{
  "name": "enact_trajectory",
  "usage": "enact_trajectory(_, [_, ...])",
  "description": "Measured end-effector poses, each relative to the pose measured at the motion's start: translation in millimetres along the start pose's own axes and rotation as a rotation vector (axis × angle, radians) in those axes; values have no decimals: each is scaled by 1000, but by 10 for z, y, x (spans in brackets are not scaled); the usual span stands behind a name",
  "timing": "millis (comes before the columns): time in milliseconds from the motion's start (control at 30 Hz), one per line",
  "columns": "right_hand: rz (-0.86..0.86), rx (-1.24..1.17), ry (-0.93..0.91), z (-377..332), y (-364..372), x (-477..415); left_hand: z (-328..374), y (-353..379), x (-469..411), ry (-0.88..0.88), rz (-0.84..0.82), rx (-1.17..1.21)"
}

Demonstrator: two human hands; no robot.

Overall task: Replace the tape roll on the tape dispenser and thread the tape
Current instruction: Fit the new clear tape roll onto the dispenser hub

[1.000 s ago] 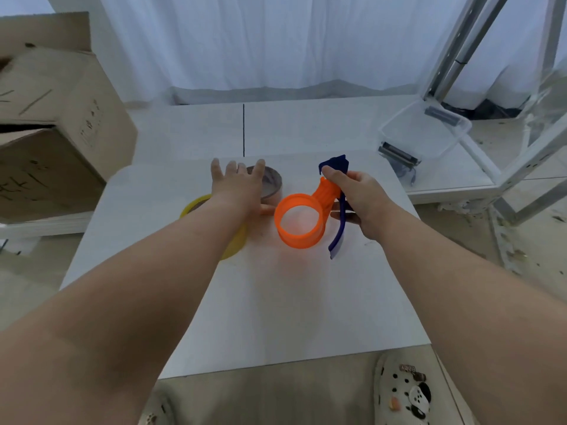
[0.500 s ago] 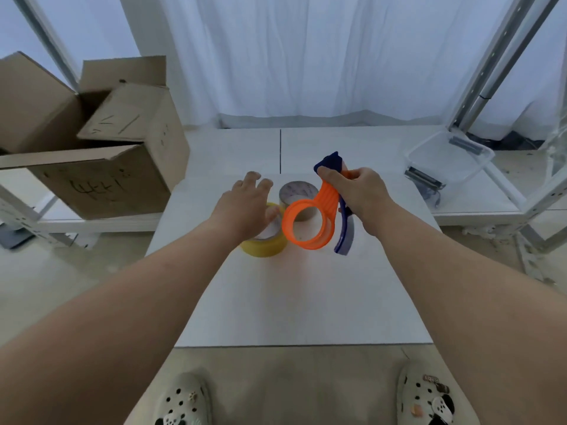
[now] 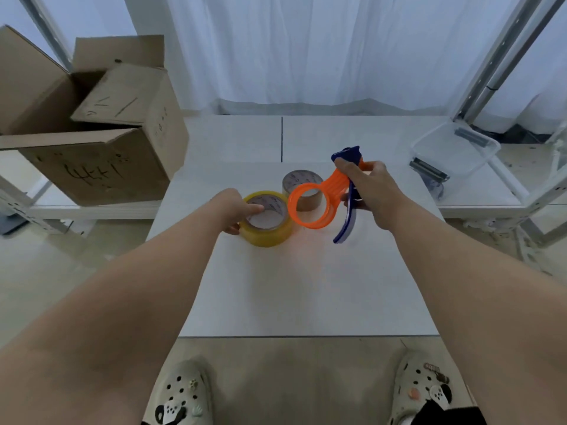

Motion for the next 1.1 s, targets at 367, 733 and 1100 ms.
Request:
enact_trajectory(367, [103,-41,-159,-53,187,24,32,-240,-14,96,309,80])
enact_trajectory(733, [172,-216,-124,-108,-37,-19,389,-508,303,498,243,385])
enact_trajectory(1100, [123,-289,-133,-162,124,-92,833,-474,425,542,134,318])
Point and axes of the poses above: each hand's wrist, its own x-axis away from the middle knuckle, its own y-axis out of the palm, z = x × y, the point moved 3 cm from there along -x, towards the middle knuckle, and after that the axes turned 6 degrees about -x, right-handed, at the moved point
